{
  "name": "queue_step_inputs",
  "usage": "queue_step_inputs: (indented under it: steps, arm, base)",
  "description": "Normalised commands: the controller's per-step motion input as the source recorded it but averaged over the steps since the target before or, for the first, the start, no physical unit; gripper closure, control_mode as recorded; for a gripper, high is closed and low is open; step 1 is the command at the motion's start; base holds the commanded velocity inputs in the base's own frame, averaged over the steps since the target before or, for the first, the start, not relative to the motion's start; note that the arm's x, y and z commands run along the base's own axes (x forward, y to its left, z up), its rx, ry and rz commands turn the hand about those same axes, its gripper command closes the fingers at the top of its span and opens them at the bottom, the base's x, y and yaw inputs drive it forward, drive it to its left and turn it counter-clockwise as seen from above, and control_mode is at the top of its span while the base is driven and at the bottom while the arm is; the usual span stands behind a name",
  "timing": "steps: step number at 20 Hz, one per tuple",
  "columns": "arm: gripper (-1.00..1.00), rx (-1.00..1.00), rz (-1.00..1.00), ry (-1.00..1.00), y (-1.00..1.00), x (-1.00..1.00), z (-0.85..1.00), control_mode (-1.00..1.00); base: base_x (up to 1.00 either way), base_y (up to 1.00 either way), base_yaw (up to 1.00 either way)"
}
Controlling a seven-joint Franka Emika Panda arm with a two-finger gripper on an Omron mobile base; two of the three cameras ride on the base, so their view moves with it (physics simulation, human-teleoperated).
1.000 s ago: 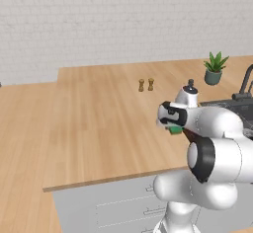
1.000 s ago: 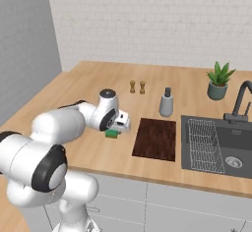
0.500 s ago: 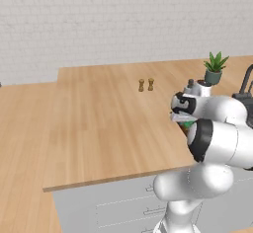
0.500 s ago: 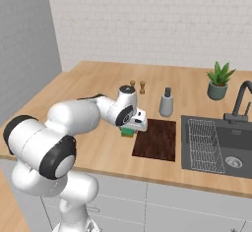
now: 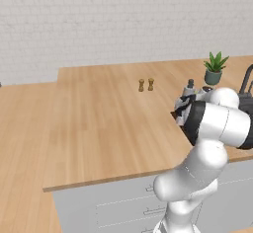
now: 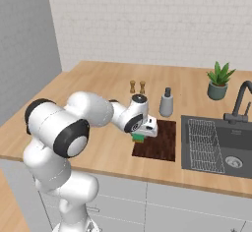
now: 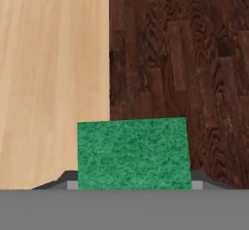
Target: Pick up the sponge from the counter and clean the cutting board by briefly scrubbing or pressing down on the cutting board. Once finished, release the sponge.
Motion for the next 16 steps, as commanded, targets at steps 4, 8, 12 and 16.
queue_step_inputs:
  steps: [4,8,12,16]
  arm:
    - [1.0,0.03,0.0,0.0,-0.34,0.38,-0.39,-1.0]
    - [1.0,0.01,0.0,0.0,-0.04,0.12,-0.8,-1.0]
    - [1.0,0.02,0.0,0.0,0.0,0.04,-1.0,-1.0]
    - [1.0,0.0,0.0,0.0,0.0,0.1,-0.79,-1.0]
  base:
    - [0.0,0.0,0.0]
    - [0.0,0.0,0.0]
    - [0.0,0.0,0.0]
    - [0.0,0.0,0.0]
